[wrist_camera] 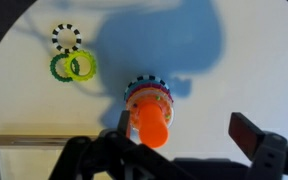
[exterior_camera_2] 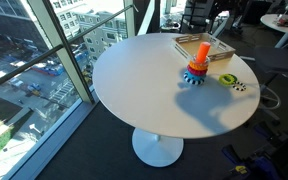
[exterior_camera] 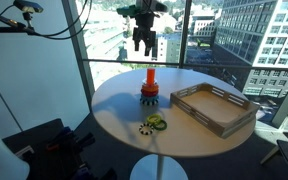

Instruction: Put the colorless ring around the orange rod

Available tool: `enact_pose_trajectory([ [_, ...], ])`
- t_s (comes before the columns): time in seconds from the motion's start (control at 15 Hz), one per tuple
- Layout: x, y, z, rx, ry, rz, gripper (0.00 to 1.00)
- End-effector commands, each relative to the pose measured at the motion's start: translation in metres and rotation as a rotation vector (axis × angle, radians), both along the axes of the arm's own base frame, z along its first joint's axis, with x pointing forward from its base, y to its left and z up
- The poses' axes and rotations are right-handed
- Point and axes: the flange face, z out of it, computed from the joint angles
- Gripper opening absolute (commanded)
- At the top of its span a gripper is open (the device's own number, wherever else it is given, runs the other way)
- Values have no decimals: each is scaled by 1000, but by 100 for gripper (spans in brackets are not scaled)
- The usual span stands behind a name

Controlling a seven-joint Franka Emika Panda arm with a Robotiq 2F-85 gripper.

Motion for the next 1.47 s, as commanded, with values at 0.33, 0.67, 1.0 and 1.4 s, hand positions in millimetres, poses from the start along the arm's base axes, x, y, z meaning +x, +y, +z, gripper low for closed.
enact_pose_trajectory([
  [0.33, -68, -16, 64, -10, 133, 46, 100],
  [0.67, -101, -31, 101, -16, 105, 22, 100],
  [1.0, -121, -45, 115, -25, 10, -3, 100],
  [1.4, -120, -52, 119, -37, -54, -23, 100],
])
